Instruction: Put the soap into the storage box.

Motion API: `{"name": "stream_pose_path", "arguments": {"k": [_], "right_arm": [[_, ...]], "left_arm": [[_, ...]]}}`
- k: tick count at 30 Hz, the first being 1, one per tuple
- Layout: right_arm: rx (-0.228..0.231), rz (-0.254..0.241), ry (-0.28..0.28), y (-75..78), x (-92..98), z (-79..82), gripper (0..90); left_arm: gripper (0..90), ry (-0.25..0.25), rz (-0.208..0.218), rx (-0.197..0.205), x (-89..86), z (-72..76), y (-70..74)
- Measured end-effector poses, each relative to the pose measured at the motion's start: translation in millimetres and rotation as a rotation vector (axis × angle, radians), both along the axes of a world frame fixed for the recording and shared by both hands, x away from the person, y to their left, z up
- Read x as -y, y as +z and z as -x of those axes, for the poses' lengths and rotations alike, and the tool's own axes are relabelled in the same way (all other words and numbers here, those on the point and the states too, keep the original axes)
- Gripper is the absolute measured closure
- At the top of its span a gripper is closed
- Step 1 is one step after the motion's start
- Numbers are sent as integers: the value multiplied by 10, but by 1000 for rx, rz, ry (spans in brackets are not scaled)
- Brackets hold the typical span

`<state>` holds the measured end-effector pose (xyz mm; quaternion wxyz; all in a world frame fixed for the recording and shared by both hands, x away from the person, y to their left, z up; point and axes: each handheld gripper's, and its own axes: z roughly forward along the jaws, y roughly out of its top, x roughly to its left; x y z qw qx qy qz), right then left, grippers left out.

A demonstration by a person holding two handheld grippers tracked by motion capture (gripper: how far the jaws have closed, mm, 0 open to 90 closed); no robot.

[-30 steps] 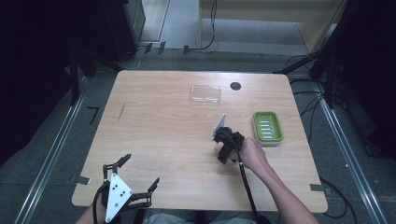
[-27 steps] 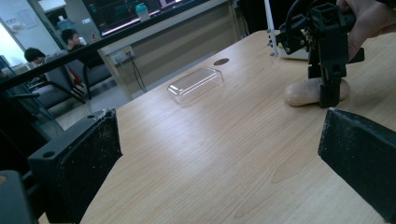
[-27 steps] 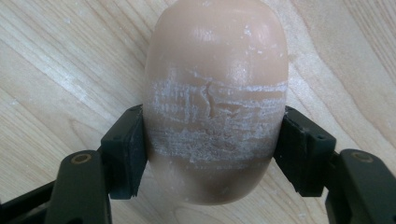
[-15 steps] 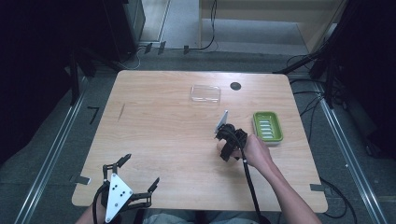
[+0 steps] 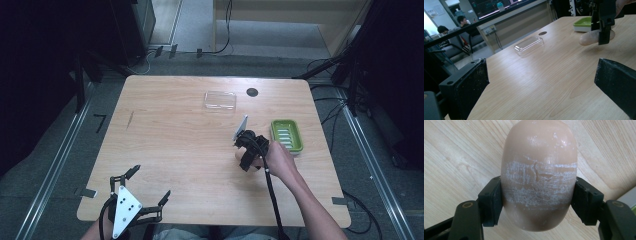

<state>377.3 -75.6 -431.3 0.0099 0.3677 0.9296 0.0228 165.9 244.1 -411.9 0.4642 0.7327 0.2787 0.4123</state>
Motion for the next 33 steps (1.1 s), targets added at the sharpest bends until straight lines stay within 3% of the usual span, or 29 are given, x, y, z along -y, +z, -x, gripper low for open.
{"name": "stream_pose_path", "arguments": {"k": [33], "right_arm": [[17, -10, -8, 320, 286, -28, 337]], "left_arm": [[0, 0, 0, -1, 2, -3, -3]]}}
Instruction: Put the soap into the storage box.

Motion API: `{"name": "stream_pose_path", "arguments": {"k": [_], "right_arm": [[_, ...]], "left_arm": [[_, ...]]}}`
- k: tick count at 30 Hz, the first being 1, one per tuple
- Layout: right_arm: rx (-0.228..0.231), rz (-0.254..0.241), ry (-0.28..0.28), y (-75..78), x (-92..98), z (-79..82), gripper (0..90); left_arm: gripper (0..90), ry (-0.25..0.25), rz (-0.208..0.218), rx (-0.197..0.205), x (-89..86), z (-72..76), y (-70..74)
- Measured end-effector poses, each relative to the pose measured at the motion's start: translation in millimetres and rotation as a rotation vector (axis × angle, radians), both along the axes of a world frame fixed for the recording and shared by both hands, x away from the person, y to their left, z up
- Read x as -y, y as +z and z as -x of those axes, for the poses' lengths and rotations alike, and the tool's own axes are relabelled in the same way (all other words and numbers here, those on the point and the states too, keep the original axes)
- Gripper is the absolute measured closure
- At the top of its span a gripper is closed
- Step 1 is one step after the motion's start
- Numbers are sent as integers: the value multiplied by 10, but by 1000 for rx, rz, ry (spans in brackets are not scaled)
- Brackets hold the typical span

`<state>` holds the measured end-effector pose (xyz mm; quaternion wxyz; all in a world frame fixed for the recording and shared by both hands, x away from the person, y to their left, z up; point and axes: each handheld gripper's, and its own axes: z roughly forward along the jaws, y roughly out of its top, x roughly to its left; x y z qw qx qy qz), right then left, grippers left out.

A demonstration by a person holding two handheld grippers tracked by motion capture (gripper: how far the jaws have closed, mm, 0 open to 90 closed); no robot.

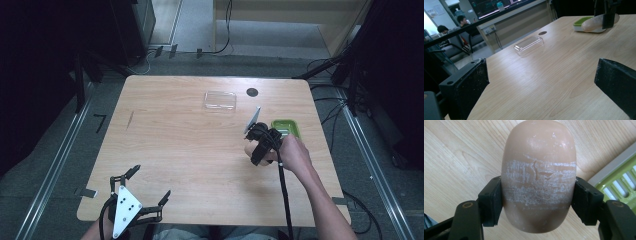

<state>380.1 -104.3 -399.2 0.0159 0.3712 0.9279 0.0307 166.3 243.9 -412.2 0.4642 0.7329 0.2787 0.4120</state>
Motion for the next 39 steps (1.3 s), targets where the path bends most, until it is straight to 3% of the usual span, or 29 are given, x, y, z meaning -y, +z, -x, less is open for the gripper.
{"name": "stream_pose_path", "arguments": {"k": [39], "right_arm": [[9, -22, -65, 147, 386, -194, 337]], "left_arm": [[0, 0, -2, 0, 2, -2, -1]]}}
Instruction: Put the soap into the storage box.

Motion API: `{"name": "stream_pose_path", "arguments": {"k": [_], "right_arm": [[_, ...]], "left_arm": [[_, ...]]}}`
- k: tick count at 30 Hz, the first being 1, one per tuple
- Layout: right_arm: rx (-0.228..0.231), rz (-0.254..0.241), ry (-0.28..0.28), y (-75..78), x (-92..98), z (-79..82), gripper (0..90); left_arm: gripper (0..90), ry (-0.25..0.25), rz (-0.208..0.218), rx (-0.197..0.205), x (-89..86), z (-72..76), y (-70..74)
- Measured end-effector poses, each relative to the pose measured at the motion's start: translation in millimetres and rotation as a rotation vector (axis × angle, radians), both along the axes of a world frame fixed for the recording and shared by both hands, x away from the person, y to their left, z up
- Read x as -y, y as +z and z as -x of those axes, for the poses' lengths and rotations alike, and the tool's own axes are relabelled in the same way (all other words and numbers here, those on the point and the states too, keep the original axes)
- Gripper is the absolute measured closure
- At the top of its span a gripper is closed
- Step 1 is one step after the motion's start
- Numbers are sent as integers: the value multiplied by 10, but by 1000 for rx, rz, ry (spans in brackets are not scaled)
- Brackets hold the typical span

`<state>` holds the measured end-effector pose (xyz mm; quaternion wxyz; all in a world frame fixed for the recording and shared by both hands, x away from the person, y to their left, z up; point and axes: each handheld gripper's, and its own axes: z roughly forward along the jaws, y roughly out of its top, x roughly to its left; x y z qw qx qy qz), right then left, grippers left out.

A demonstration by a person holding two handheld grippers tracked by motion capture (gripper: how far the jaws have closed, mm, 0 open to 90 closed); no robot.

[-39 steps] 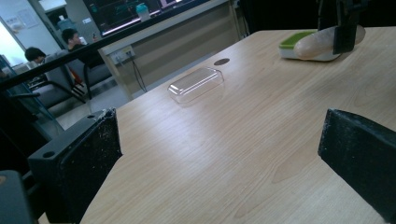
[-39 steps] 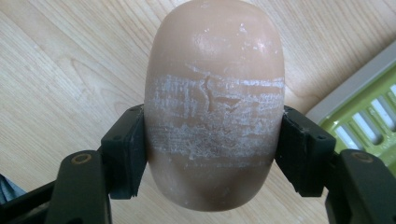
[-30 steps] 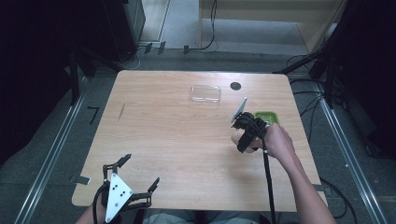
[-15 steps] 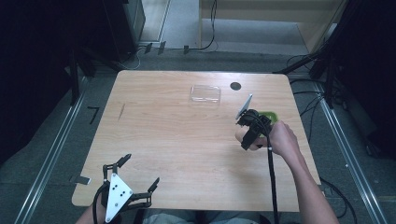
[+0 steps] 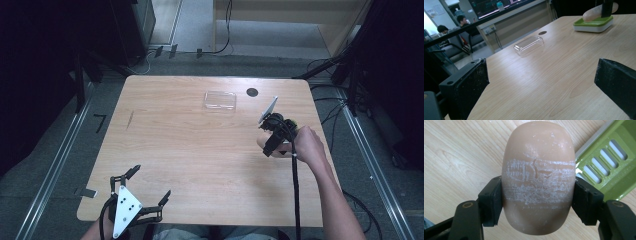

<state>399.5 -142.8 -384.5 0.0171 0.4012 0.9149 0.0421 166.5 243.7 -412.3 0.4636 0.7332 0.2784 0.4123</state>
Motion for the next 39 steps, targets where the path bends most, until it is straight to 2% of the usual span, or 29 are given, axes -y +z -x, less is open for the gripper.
{"name": "stream_pose_path", "arguments": {"k": [23, 39], "right_arm": [[-14, -4, -48, -45, 151, -157, 337], [-7, -19, -102, -41, 360, -238, 337]], "left_arm": [[0, -1, 2, -1, -2, 1, 1], [0, 0, 1, -1, -2, 2, 1]]}}
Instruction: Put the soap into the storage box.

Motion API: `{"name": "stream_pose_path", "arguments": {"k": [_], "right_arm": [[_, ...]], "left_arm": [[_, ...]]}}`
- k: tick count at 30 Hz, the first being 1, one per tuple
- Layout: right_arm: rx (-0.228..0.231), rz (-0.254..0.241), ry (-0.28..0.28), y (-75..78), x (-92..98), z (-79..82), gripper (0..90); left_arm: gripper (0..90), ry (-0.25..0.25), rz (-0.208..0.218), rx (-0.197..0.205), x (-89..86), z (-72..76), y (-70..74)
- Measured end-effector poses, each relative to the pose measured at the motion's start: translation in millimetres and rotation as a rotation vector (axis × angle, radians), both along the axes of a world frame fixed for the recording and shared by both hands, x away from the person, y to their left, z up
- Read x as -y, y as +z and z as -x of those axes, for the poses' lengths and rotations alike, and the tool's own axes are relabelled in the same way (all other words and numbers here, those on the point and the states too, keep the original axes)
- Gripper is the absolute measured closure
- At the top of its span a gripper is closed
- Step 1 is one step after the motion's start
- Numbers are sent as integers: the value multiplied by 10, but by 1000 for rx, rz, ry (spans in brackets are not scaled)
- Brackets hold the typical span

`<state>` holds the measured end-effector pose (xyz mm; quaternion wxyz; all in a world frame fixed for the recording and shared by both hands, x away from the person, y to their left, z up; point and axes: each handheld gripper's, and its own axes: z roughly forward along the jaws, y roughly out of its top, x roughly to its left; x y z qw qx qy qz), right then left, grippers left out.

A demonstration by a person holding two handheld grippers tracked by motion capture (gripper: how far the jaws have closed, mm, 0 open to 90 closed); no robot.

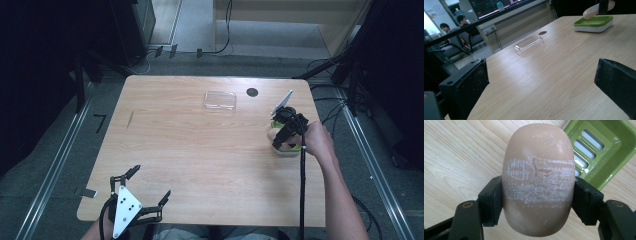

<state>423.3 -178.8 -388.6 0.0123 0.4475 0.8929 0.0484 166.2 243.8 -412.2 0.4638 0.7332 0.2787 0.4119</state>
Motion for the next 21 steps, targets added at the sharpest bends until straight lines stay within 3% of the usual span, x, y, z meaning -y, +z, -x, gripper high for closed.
{"name": "stream_pose_path", "arguments": {"k": [21], "right_arm": [[5, -25, -63, -58, 164, -132, 338]], "left_arm": [[0, 0, -1, -1, -1, 3, 1]]}}
